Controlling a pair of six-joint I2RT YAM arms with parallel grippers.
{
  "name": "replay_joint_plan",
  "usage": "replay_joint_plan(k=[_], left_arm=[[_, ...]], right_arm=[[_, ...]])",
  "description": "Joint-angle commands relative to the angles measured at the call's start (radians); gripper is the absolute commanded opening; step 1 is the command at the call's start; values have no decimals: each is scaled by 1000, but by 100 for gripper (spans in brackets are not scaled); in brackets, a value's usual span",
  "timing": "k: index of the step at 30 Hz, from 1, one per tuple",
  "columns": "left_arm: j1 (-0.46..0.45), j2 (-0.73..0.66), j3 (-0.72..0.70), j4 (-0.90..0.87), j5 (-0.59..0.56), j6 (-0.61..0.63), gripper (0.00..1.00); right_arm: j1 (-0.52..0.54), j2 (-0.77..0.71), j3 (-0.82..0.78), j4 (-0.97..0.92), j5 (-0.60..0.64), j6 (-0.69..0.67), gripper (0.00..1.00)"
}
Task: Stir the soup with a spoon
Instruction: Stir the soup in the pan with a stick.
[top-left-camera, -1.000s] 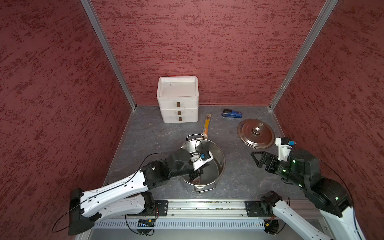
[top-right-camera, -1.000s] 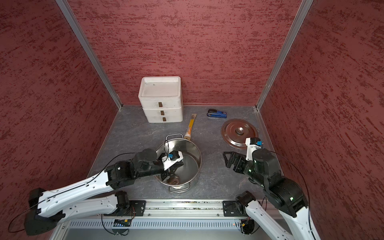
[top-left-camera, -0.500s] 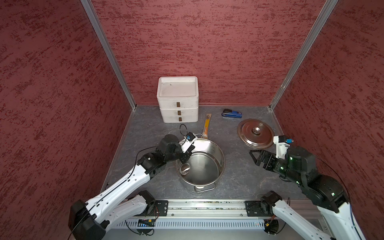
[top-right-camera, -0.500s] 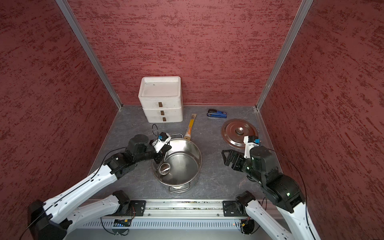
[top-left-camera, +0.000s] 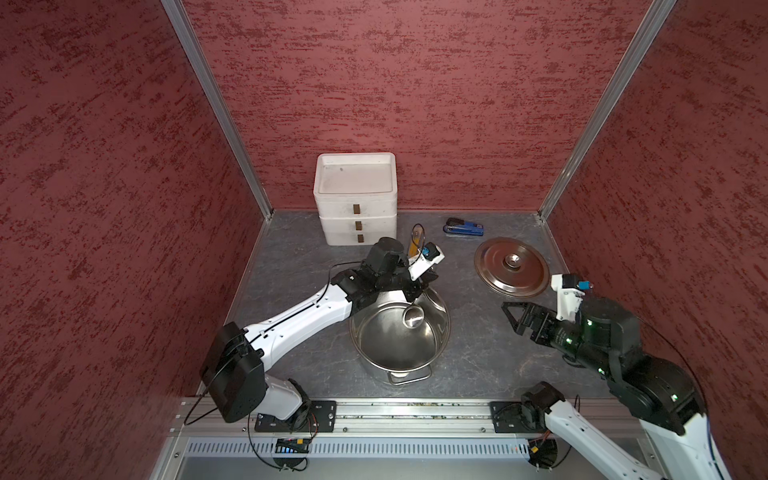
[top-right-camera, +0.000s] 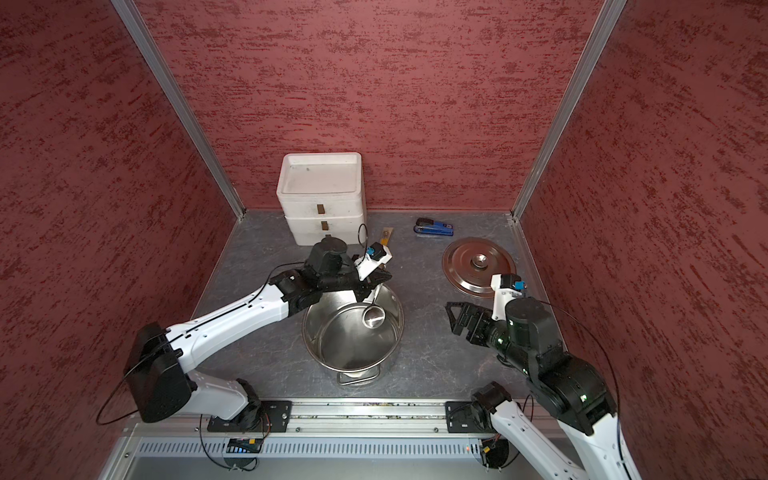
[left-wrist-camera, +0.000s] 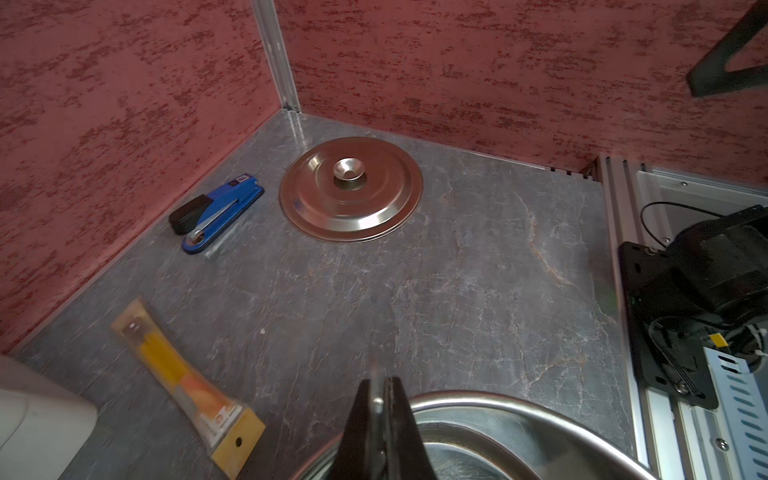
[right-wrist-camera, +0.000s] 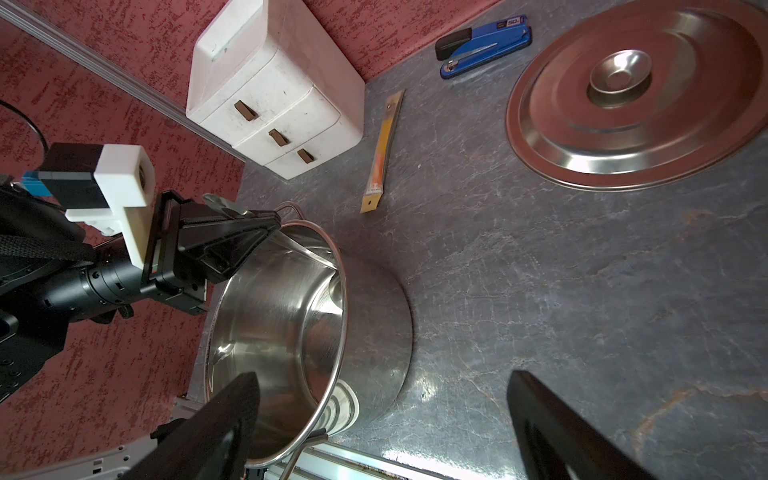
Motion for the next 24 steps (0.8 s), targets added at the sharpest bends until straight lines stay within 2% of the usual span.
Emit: replay_joint_plan(k=[1,6,11,15,20,24], left_arm=[[-73,3,26,23,28,22,0],[-176,-48,-7,-2,4,15,0],[-260,-160,-98,-51,-49,0,0],[-293,-277,-200,-84,-111,-43,0],[-286,-428,-319,-154,-214,-65,0],[-209,-546,-397,-174,-264,-87,0]], right_arm=[[5,-15,18,-20,18,4,98],[5,-14,14,-17,15,6,98],[4,-8,1,-7,9,7,98],[5,-2,-8,5,3,6,97],[5,11,-16,25,-6,5,98],[5,30,-15,41,-17,1,98]])
